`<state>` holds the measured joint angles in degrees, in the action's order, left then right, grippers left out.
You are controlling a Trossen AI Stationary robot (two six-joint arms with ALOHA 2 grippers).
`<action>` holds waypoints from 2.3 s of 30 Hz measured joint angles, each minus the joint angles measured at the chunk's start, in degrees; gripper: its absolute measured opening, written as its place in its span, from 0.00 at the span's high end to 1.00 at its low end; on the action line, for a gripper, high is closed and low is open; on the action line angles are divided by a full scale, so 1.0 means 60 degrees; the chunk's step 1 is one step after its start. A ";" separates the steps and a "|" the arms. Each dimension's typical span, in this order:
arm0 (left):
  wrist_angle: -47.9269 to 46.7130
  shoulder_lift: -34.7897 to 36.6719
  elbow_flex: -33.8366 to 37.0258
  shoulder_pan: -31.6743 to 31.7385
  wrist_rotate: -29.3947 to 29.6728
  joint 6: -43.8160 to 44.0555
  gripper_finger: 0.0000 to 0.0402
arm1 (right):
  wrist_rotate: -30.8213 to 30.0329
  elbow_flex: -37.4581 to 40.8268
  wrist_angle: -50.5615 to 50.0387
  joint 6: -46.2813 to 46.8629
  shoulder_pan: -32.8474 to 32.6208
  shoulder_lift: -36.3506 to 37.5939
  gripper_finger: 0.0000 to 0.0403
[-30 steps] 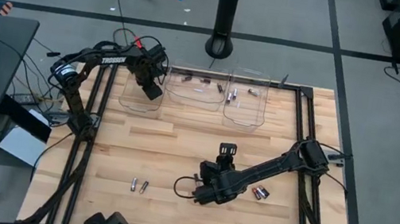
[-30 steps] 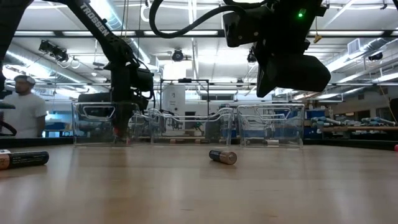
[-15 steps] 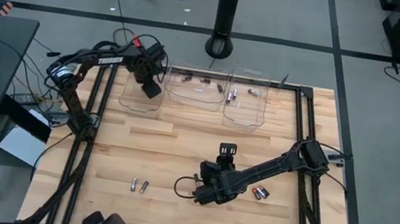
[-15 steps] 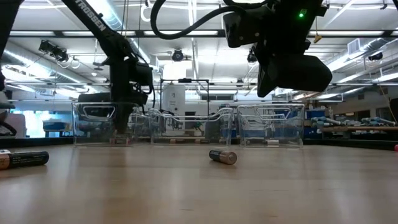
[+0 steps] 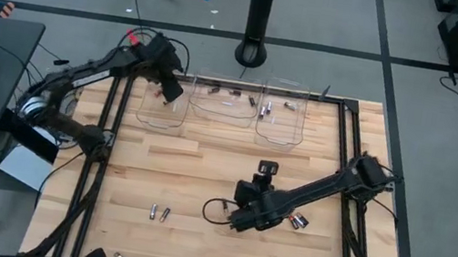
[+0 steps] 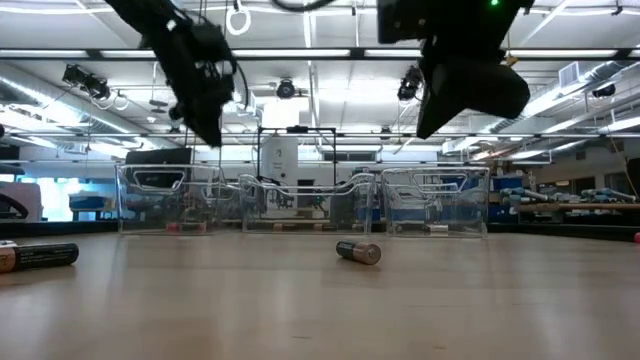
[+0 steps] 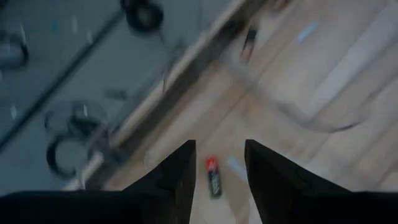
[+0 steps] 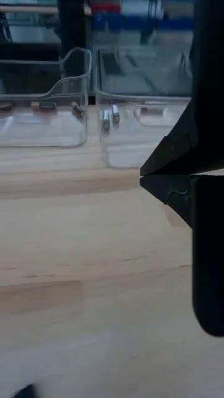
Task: Sort batteries
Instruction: Put the black battery into the middle transparent bin
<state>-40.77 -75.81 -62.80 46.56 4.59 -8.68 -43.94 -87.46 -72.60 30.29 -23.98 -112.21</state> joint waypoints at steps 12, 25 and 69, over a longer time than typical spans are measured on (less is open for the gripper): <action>0.5138 0.4228 0.3513 -0.2791 -0.1397 0.0273 0.76 | 0.1833 0.5100 0.3310 0.2749 0.0050 0.4303 0.99; 0.8658 0.6397 0.6563 -0.5196 -0.1386 0.0214 0.87 | 0.4512 0.5455 -0.1063 0.0466 0.2797 0.4368 0.99; 0.8758 0.6386 0.6568 -0.5846 -0.1353 -0.0012 0.88 | 0.6618 0.5537 0.1761 0.6306 -0.1389 0.4596 0.89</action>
<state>11.77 -37.50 -23.40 11.49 -3.53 -8.75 -4.24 -54.24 -62.03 68.13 -32.31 -84.64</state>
